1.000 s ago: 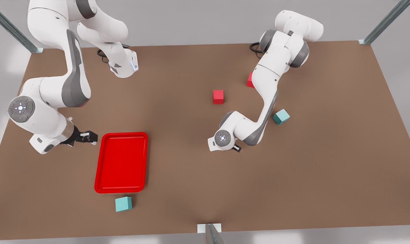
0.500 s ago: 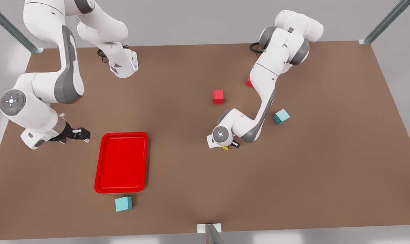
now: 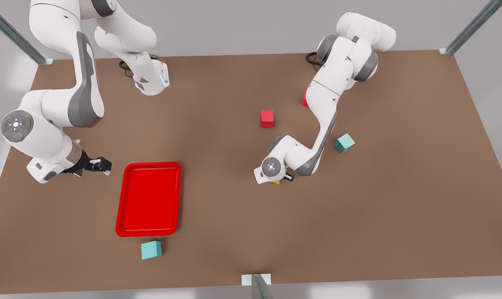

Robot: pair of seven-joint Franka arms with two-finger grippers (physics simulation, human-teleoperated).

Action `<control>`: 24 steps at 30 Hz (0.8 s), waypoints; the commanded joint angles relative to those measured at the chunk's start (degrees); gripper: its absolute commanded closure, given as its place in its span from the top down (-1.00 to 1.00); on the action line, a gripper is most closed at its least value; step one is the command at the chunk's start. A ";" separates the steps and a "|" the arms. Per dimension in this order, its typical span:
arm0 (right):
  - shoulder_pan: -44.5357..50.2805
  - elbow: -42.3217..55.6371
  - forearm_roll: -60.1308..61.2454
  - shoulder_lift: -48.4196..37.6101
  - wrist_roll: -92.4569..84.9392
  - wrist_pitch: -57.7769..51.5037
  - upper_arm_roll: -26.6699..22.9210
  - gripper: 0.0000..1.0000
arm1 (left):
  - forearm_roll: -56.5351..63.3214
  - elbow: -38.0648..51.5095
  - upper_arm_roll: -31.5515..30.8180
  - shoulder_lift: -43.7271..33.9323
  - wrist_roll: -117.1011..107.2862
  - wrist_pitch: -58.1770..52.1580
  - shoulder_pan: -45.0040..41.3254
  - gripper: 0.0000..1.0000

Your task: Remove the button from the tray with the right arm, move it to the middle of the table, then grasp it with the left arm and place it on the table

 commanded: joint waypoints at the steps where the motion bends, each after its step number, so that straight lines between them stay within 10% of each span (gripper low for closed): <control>1: 0.00 0.03 0.05 -0.05 0.10 -0.09 0.01 1.00 | -0.85 0.05 -0.01 -0.08 -1.65 0.03 0.01 0.96; 10: 0.09 0.03 0.05 0.12 0.01 -0.26 0.01 1.00 | -0.94 0.14 -0.01 -0.08 -2.97 -0.14 -0.08 -0.02; 22: 0.18 -0.23 0.05 0.30 -0.60 -0.53 0.01 1.00 | -1.99 2.34 0.25 -1.22 -4.55 -5.50 0.27 -0.22; 24: 0.09 -0.23 0.05 0.30 -0.69 -0.53 0.01 1.00 | -1.90 2.34 0.34 -0.78 -4.64 -4.80 0.18 0.19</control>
